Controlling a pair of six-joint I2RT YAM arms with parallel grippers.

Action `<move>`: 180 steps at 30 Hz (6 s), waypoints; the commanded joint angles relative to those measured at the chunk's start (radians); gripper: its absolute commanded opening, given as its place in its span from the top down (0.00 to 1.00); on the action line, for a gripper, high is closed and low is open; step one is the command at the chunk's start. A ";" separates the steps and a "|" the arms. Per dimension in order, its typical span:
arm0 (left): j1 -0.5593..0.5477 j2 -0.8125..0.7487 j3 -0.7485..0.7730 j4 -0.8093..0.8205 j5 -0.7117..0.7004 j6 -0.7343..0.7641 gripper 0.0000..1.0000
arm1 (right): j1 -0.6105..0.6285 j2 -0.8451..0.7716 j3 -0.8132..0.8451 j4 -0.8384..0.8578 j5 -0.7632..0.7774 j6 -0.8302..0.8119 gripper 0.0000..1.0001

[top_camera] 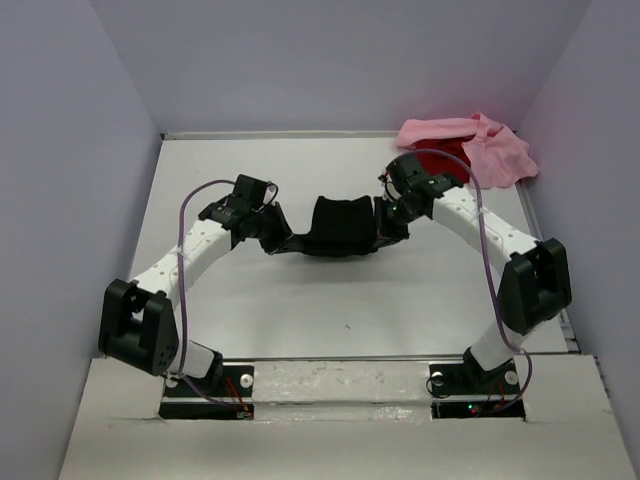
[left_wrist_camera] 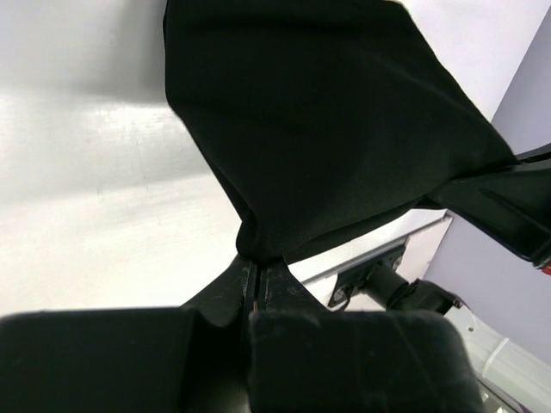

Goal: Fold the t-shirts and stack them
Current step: Fold the tshirt

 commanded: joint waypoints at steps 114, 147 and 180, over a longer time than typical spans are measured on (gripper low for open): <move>-0.126 0.570 0.254 0.068 0.052 0.240 1.00 | -0.051 0.311 -0.096 0.158 -0.052 0.083 0.87; -0.231 0.012 0.080 -0.023 0.024 0.048 1.00 | -0.003 -0.166 -0.335 0.055 -0.181 0.149 0.87; -0.507 -0.004 -0.394 0.784 0.012 -0.450 1.00 | -0.003 0.024 -0.265 0.242 -0.295 0.172 0.87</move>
